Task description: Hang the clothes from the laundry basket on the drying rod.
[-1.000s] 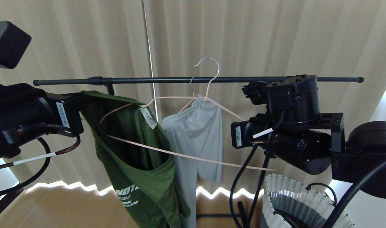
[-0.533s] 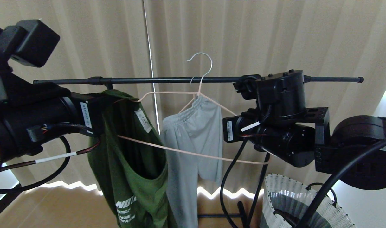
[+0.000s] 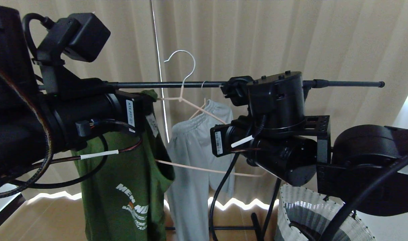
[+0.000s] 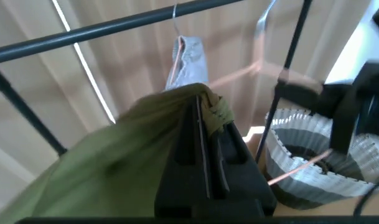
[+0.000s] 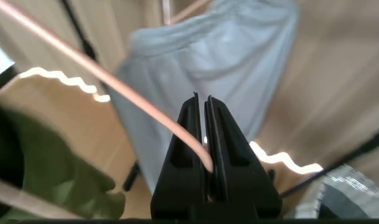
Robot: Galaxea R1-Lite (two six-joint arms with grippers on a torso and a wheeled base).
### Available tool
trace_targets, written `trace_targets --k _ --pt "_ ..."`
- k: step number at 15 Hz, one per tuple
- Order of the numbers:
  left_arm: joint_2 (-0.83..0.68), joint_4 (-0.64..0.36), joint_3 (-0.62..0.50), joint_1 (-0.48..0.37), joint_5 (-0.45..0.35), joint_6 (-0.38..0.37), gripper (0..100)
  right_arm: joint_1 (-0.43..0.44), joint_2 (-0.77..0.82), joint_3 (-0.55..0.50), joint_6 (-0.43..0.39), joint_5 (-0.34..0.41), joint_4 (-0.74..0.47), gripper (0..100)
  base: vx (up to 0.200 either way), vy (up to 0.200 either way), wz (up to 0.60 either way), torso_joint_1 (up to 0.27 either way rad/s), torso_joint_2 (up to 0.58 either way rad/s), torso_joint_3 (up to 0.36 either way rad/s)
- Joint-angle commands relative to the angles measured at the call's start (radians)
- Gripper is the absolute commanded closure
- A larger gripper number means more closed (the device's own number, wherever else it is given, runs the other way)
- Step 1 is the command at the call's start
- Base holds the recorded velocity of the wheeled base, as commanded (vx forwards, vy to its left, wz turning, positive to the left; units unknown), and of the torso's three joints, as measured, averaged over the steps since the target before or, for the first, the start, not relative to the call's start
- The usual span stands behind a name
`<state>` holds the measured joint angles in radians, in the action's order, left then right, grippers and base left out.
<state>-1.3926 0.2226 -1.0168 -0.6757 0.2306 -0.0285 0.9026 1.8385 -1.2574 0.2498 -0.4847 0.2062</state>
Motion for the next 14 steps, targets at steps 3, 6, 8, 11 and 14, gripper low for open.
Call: trace_targets --k 3,6,8,11,14 --pt "-0.014 0.003 -0.017 -0.057 -0.010 0.001 100 0.032 0.067 -0.069 0.000 0.000 -0.001 100 0.000 0.000 0.00 0.000 0.00 0.000" --pt "-0.008 0.018 -0.003 -0.062 -0.063 0.001 100 0.032 0.100 -0.114 0.000 -0.002 -0.001 100 0.000 0.000 0.00 0.000 0.00 0.000" --pt "0.018 0.018 0.034 -0.051 -0.063 -0.001 100 0.029 0.087 -0.109 0.002 -0.002 0.001 100 0.000 0.000 0.00 0.000 0.00 0.000" --pt "0.066 0.014 0.081 -0.045 -0.063 -0.008 100 0.027 0.057 -0.108 0.002 -0.003 -0.001 100 0.000 0.000 0.00 0.000 0.00 0.000" --pt "0.086 0.011 0.099 -0.044 -0.063 -0.013 100 0.026 0.042 -0.111 0.000 -0.005 -0.001 100 0.000 0.000 0.00 0.000 0.00 0.000"
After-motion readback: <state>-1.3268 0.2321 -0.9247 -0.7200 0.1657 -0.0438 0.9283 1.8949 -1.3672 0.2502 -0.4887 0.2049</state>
